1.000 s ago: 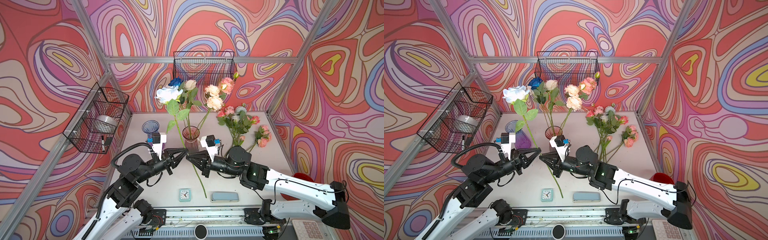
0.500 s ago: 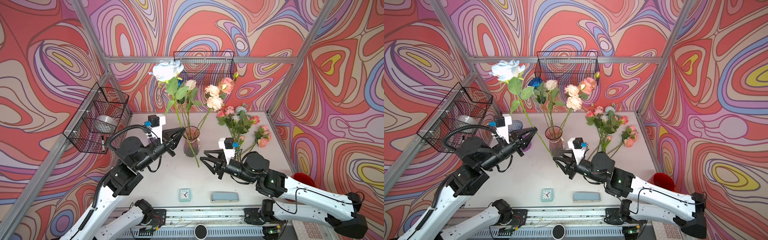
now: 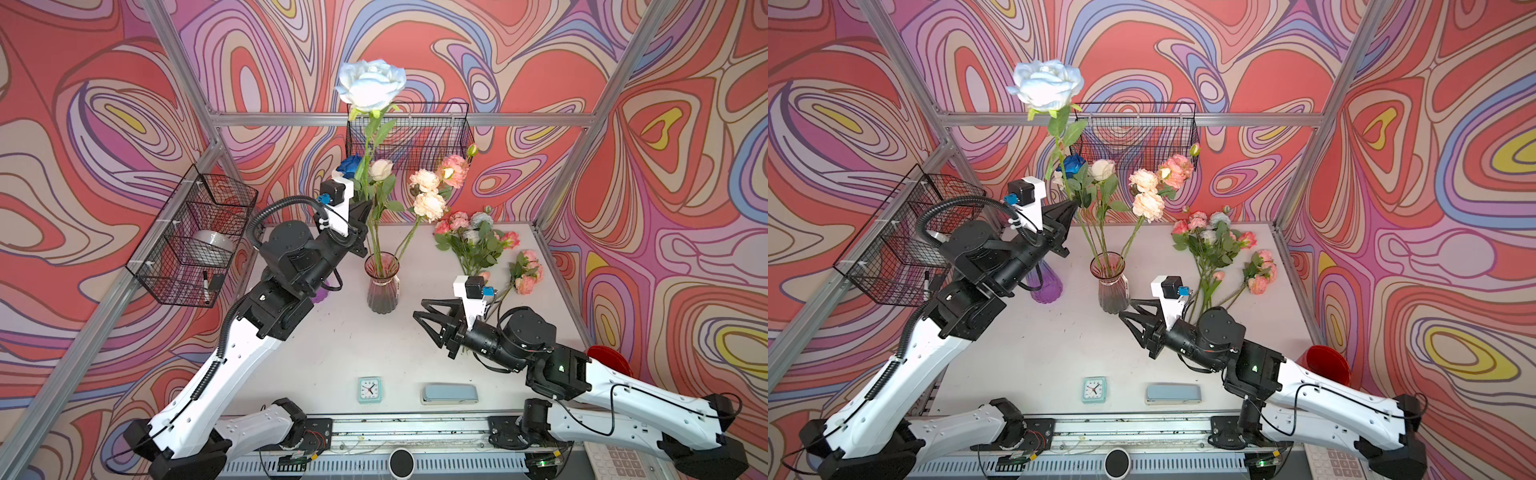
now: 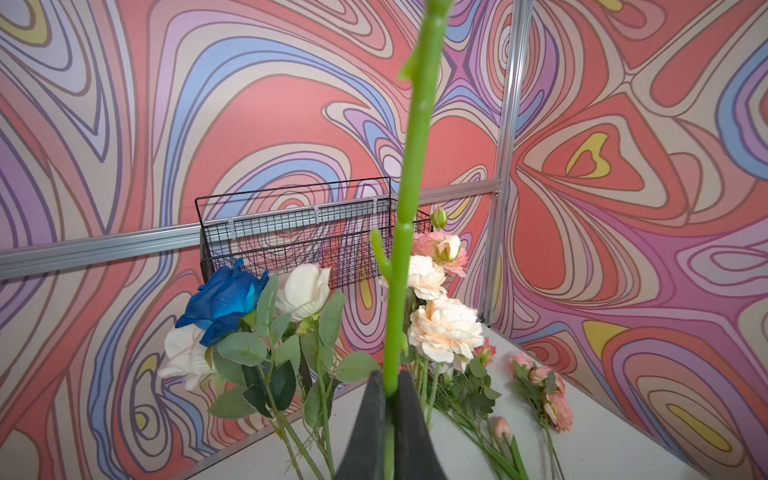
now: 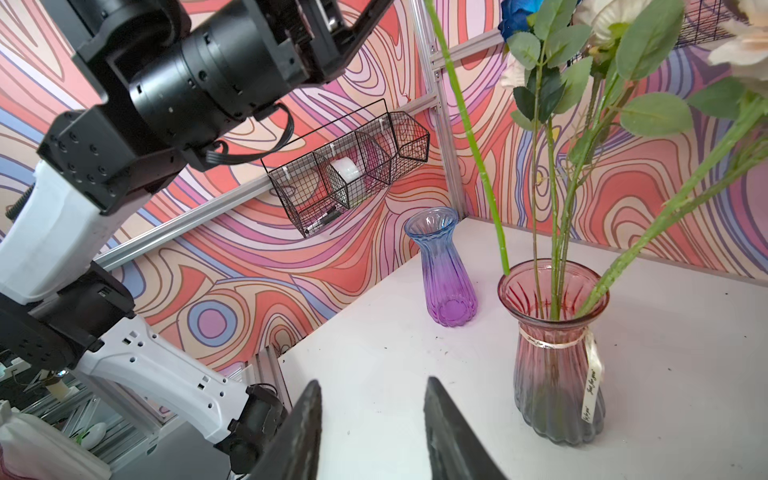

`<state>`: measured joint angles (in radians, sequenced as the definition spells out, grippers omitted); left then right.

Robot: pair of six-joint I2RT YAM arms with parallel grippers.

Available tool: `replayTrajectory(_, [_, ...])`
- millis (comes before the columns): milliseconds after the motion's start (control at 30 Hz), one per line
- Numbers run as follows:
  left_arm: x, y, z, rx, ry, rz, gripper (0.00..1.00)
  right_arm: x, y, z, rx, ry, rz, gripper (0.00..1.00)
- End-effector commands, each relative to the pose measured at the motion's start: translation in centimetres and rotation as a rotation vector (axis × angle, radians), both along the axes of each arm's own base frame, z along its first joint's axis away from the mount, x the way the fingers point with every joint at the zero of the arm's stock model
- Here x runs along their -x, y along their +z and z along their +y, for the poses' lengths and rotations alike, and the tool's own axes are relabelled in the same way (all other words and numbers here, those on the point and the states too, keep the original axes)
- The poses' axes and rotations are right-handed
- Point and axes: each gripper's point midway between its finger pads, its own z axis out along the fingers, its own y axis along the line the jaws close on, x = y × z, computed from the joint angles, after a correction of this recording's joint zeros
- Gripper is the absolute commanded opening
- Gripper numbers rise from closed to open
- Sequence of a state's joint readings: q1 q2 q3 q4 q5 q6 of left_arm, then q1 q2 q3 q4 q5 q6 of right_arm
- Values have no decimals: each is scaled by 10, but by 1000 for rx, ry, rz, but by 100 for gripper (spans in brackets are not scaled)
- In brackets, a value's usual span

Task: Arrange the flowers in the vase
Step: 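Lower the white rose stem into the pink vase and open the left gripper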

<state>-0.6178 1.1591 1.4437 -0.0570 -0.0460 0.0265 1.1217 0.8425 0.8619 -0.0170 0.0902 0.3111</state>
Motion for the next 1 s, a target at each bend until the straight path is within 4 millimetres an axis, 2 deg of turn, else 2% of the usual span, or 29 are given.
replayTrajectory(0, [-21, 3, 3, -55, 69, -45, 0, 0, -4, 0, 20, -5, -2, 41])
replayTrajectory(200, [-58, -32, 10, 3, 90, 49, 0, 1, -4, -2, 24, -5, 0, 41])
replayTrajectory(600, [-70, -117, 11, 107, 100, 238, 0, -1, -6, -6, 35, -25, -5, 41])
replayTrajectory(633, [-71, -121, 11, 110, 107, 253, 3, -1, -6, -7, 35, -26, -4, 41])
replayTrajectory(767, [-70, -138, 17, 109, 139, 320, 45, -1, -8, -7, 33, -27, 6, 42])
replayTrajectory(800, [-69, -137, 19, 114, 143, 326, 52, -1, -10, -7, 36, -26, 10, 42])
replayTrajectory(967, [-55, -124, 24, 134, 132, 330, 70, -3, -12, -7, 37, -37, 20, 46])
